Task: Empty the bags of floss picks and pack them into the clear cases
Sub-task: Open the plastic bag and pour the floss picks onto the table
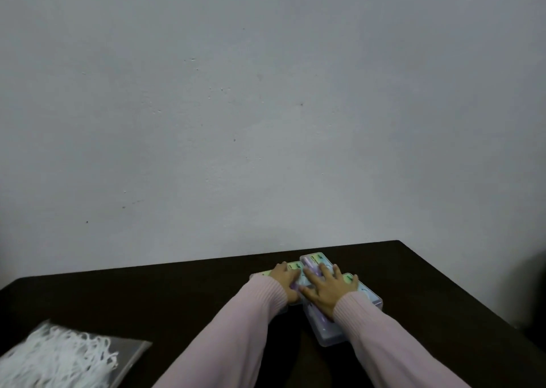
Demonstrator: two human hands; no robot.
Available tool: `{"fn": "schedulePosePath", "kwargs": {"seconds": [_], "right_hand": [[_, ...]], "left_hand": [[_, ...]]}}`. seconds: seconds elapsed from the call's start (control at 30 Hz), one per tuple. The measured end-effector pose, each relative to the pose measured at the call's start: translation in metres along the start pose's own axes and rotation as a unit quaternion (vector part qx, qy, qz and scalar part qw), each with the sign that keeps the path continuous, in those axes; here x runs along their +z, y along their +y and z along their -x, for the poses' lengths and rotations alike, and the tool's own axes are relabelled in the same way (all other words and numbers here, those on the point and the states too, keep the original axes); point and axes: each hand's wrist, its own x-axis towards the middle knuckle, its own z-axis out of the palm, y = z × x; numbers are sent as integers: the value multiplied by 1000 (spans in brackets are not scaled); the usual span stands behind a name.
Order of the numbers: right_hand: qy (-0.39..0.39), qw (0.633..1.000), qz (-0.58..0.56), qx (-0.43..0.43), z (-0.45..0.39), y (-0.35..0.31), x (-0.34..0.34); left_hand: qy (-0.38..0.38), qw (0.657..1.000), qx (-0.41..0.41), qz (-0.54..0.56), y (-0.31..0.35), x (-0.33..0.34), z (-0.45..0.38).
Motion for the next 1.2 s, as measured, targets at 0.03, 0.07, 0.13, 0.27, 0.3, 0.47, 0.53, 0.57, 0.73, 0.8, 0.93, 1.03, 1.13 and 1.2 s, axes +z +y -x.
{"fn": "schedulePosePath", "kwargs": {"seconds": [0.03,0.07,0.13,0.27,0.3,0.47,0.53,0.57,0.73,0.8,0.93,1.03,1.13,1.2], "right_hand": [[-1,1000,2,7,4,6,1],[-4,1000,1,15,10,13,2],[-9,999,-6,31,20,31,2],[-12,997,-8,75,39,72,3],[-12,996,-6,87,43,82,4],[-6,989,-18,146,54,129,7],[9,986,-32,162,58,141,8],[10,986,-34,163,60,145,8],[29,987,-18,157,62,148,6],[52,989,-7,139,61,143,4],[93,990,-32,98,56,129,-1],[91,992,-46,69,55,114,-8],[75,995,-50,38,50,89,-15],[68,996,-55,21,44,70,-16]], "left_hand": [[-1,1000,6,2,8,1,1],[-3,1000,12,8,17,2,3],[0,999,25,21,38,4,5],[-6,997,67,36,84,4,11],[-7,996,84,28,96,4,12],[-6,991,107,77,150,8,6],[-5,990,108,94,164,8,3],[-7,989,108,97,169,7,2],[18,987,100,125,174,7,-9],[29,985,101,136,171,7,-14],[57,984,99,133,162,5,-23],[67,986,90,126,144,2,-22],[78,988,67,114,115,0,-20],[80,990,49,105,91,0,-15]]}}
